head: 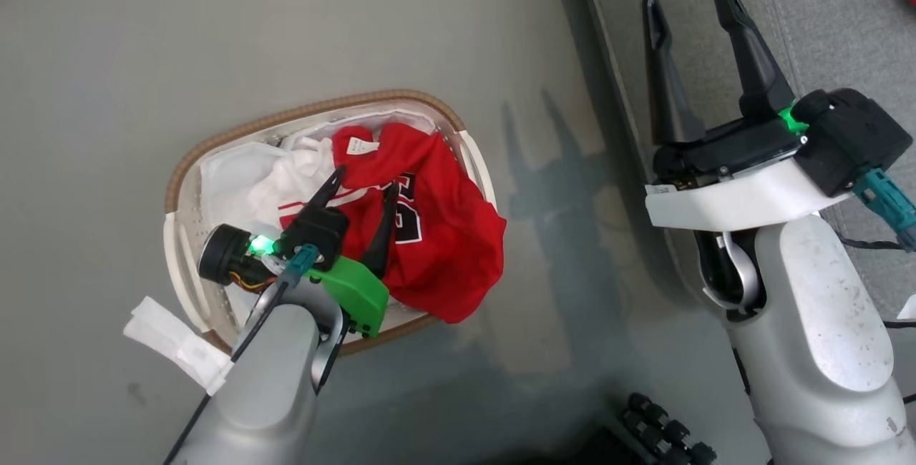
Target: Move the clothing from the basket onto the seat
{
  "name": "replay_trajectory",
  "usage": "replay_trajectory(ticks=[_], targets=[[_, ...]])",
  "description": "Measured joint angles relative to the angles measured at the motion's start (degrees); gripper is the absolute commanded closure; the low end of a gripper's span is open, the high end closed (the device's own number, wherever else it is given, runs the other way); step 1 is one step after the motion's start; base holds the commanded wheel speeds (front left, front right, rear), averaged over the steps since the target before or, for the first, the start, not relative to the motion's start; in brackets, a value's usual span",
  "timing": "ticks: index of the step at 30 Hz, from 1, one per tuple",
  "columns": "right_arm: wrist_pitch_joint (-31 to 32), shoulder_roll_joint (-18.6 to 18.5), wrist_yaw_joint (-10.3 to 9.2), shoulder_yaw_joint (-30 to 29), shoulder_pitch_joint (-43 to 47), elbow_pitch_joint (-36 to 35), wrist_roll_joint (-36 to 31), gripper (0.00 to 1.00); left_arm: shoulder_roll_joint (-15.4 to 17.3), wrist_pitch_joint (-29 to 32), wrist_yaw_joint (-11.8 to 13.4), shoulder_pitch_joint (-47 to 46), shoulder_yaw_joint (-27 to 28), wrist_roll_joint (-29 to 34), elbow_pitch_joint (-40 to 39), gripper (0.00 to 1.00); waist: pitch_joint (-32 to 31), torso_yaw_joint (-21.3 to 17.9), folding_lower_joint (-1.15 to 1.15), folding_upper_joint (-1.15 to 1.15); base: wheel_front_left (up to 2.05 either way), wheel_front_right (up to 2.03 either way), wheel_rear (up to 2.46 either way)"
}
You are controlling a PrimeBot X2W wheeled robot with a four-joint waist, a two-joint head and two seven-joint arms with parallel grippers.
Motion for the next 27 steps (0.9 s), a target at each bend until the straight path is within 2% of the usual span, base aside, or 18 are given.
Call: replay_trajectory(ticks=[19,27], targets=[[0.0,0.0,0.0,-0.2,-2.3,-2.1,1.0,0.0,0.4,0.0,-0.3,-12.3,-1.4,-2.0,23.6,0.0,11.3,-4.7,0.0,0.0,0.0,0.0,0.0],[0.0,0.0,0.0,-0.5,-2.3,-2.3,1.2,0.0,0.3,0.0,-0.3,-15.3,-1.6,-3.7,28.4,0.0,13.5,-5.3,0.0,0.0,0.0,0.0,0.0]])
